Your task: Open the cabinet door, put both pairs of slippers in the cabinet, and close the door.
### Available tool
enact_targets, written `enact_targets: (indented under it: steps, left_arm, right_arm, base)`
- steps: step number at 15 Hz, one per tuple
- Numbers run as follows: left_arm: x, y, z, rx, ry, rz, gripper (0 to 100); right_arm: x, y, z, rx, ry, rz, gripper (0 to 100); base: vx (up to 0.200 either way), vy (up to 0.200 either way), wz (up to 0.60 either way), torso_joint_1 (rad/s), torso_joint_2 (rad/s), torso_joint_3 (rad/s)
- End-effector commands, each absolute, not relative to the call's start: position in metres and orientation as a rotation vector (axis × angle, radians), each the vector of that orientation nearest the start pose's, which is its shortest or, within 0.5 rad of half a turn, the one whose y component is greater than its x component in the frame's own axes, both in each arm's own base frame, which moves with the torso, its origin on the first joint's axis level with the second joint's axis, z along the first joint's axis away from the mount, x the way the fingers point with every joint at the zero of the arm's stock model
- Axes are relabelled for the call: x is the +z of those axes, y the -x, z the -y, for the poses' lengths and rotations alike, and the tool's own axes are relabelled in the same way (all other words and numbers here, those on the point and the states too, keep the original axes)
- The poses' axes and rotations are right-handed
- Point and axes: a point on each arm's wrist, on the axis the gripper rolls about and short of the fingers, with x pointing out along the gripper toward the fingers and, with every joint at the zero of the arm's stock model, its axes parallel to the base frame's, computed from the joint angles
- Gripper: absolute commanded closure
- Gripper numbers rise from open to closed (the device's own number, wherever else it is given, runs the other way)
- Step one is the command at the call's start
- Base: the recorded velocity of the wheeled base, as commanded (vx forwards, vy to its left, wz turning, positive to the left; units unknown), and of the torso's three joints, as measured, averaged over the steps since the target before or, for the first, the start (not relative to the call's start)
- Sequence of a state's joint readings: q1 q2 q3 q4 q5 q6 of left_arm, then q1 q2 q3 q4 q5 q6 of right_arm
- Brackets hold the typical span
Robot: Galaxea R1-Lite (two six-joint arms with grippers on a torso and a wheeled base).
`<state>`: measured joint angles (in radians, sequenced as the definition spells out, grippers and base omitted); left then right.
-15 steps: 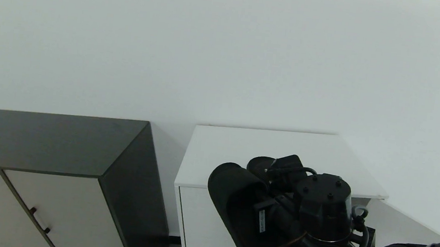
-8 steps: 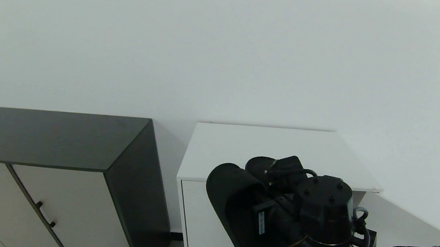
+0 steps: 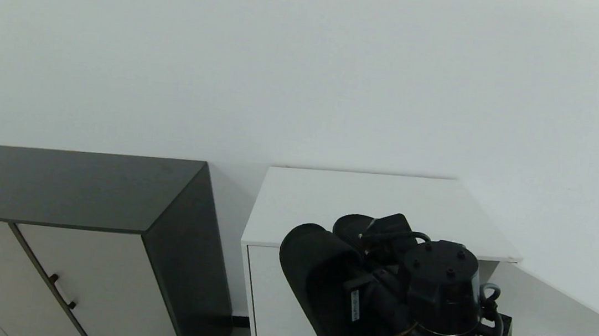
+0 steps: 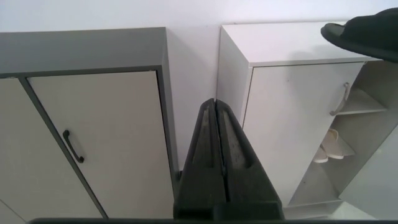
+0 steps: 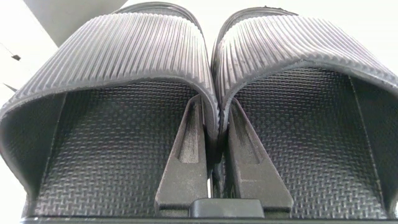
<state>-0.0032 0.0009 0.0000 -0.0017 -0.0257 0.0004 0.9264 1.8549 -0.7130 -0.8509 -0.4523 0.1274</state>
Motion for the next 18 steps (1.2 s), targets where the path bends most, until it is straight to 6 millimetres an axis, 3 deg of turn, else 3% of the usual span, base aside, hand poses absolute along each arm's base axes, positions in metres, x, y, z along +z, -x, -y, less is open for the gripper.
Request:
enact_targets:
  steps: [1, 16, 18]
  left_arm:
    - [0.0757, 0.0227, 0.0005, -0.029, -0.002, 0.0, 100]
    - [0.0757, 0.0227, 0.0005, -0.029, -0.002, 0.0, 100]
    - [0.0757, 0.0227, 0.0005, -0.029, -0.003, 0.0, 100]
  right_arm:
    - [0.1315, -0.2007, -0.2516, 0.456, 0.063, -0.256, 100]
    - [0.1285, -0.1967, -0.2505, 0.468, 0.059, -0.249, 100]
    - [0.1262, -0.1955, -0.2488, 0.492, 0.057, -0.243, 100]
  base:
    - [0.0, -0.2, 0.0, 0.002, 0.0, 0.002]
    - [0.0, -0.2, 0.0, 0.002, 0.0, 0.003]
    - [0.0, 0.0, 0.0, 0.0, 0.0, 0.0]
